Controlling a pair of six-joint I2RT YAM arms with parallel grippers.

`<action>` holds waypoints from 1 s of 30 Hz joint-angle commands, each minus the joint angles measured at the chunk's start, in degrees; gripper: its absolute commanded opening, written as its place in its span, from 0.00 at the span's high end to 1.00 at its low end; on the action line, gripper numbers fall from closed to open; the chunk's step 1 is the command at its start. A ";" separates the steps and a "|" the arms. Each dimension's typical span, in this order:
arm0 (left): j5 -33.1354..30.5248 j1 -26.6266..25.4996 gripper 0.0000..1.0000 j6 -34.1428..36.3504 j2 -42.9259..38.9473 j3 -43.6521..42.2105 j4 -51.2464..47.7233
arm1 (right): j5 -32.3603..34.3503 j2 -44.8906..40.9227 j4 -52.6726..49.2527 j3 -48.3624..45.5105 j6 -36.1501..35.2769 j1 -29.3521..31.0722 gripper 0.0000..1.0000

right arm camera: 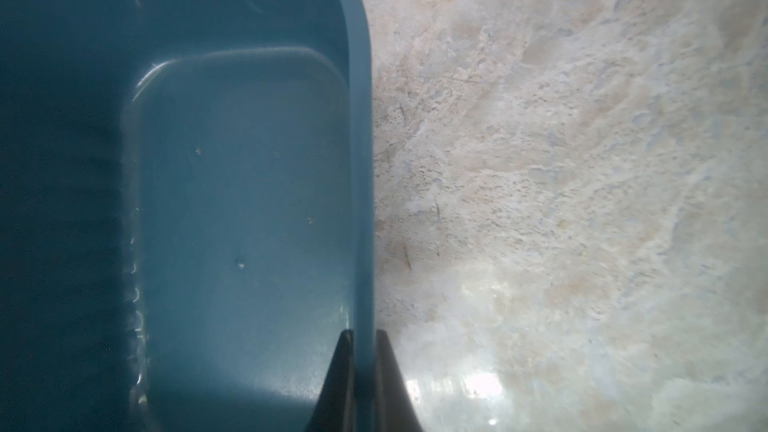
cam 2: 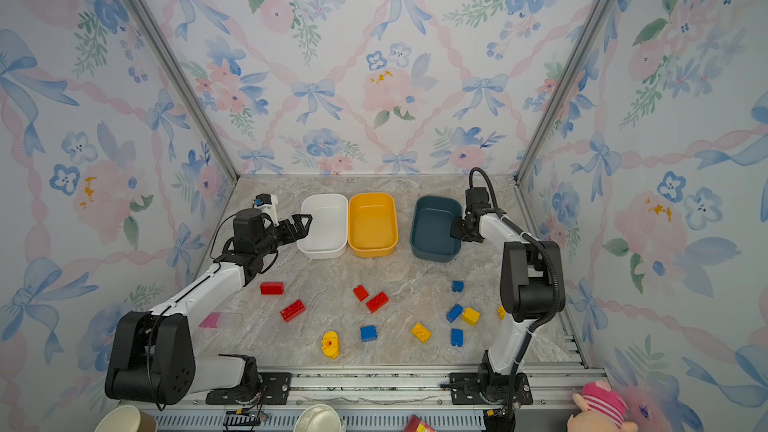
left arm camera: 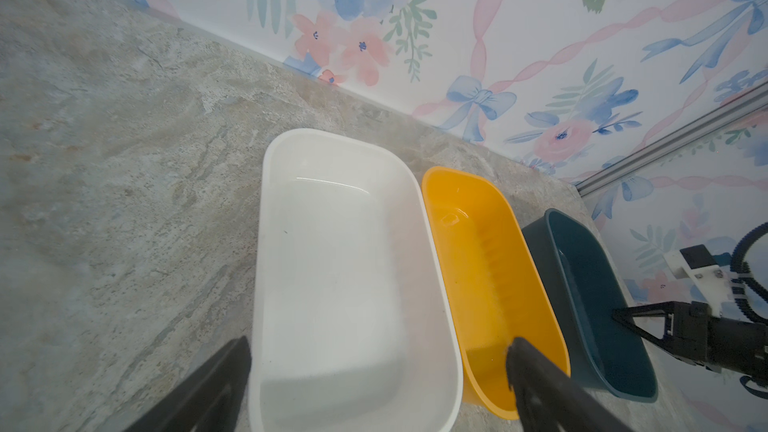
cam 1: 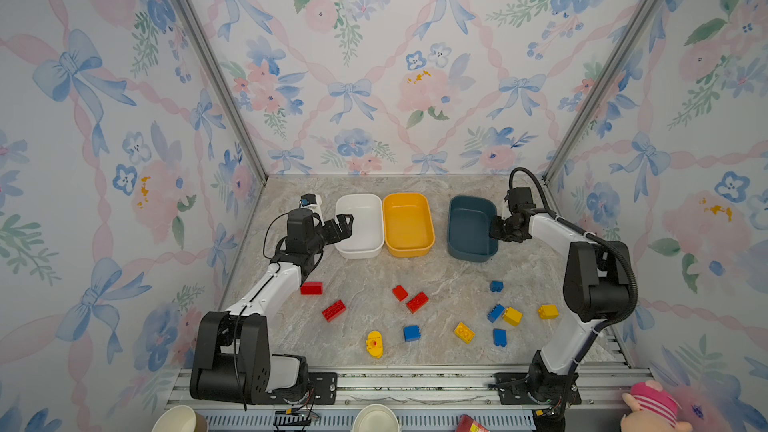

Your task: Sort the legos into containers by color

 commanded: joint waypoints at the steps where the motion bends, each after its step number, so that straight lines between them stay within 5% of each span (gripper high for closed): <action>1: 1.14 0.00 0.02 0.74 -1.11 -0.80 0.57 | -1.25 2.55 -2.21 2.78 -3.42 1.29 1.00; 30: 1.36 0.03 0.02 1.65 -1.21 -0.13 0.49 | 0.88 11.36 -7.03 13.65 -8.54 6.48 1.00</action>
